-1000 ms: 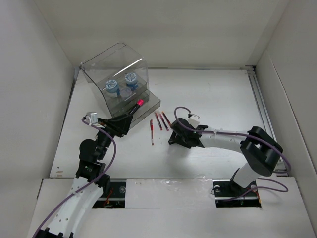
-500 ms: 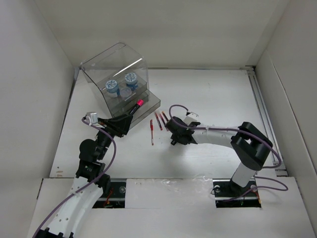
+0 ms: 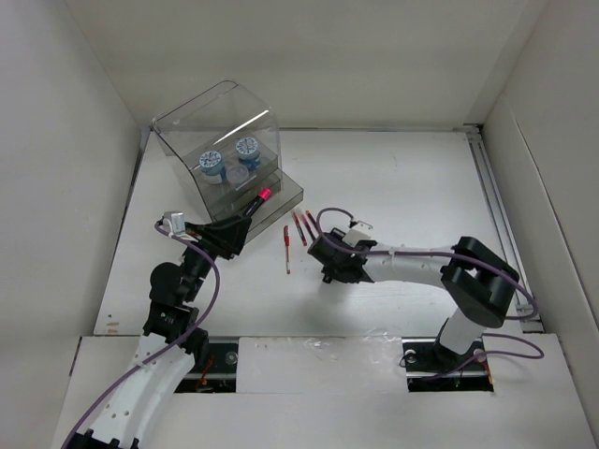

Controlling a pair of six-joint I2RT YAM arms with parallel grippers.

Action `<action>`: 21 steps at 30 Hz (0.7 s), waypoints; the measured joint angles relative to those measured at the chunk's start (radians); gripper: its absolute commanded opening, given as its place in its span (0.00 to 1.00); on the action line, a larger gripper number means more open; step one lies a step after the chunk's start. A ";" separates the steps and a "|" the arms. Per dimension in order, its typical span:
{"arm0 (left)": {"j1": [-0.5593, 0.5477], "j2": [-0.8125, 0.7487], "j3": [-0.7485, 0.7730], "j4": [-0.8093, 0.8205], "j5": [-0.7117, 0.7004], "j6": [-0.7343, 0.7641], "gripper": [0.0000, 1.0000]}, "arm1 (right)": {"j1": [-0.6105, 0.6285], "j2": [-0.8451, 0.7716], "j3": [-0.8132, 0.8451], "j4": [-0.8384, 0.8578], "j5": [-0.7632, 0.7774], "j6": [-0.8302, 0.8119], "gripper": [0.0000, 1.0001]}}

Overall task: Sort the stationery into containers
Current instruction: Pick up the stationery from the center of the board, then place the stationery in the storage box.

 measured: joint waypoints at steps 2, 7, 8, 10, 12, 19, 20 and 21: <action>0.000 0.000 0.000 0.000 0.001 0.000 0.45 | 0.005 -0.004 -0.001 -0.007 0.003 0.010 0.12; 0.000 0.005 0.000 0.001 0.005 0.000 0.45 | 0.032 -0.059 -0.015 -0.091 0.009 0.022 0.11; 0.000 0.008 0.000 0.001 0.005 0.000 0.45 | 0.043 -0.078 -0.015 -0.108 0.012 0.021 0.11; 0.000 0.011 0.000 0.001 0.005 0.000 0.45 | 0.067 -0.128 -0.004 -0.126 0.015 0.008 0.10; 0.000 0.012 0.000 0.001 0.006 0.000 0.45 | 0.081 -0.174 0.024 -0.115 0.014 -0.024 0.10; 0.000 0.012 0.000 0.004 0.007 0.000 0.45 | 0.084 -0.119 0.268 0.077 -0.003 -0.190 0.09; 0.000 0.012 0.000 0.004 0.007 0.000 0.43 | 0.084 -0.077 0.325 0.098 -0.006 -0.210 0.09; 0.000 0.012 0.000 0.004 0.007 0.000 0.43 | 0.084 -0.029 0.386 0.119 -0.009 -0.231 0.09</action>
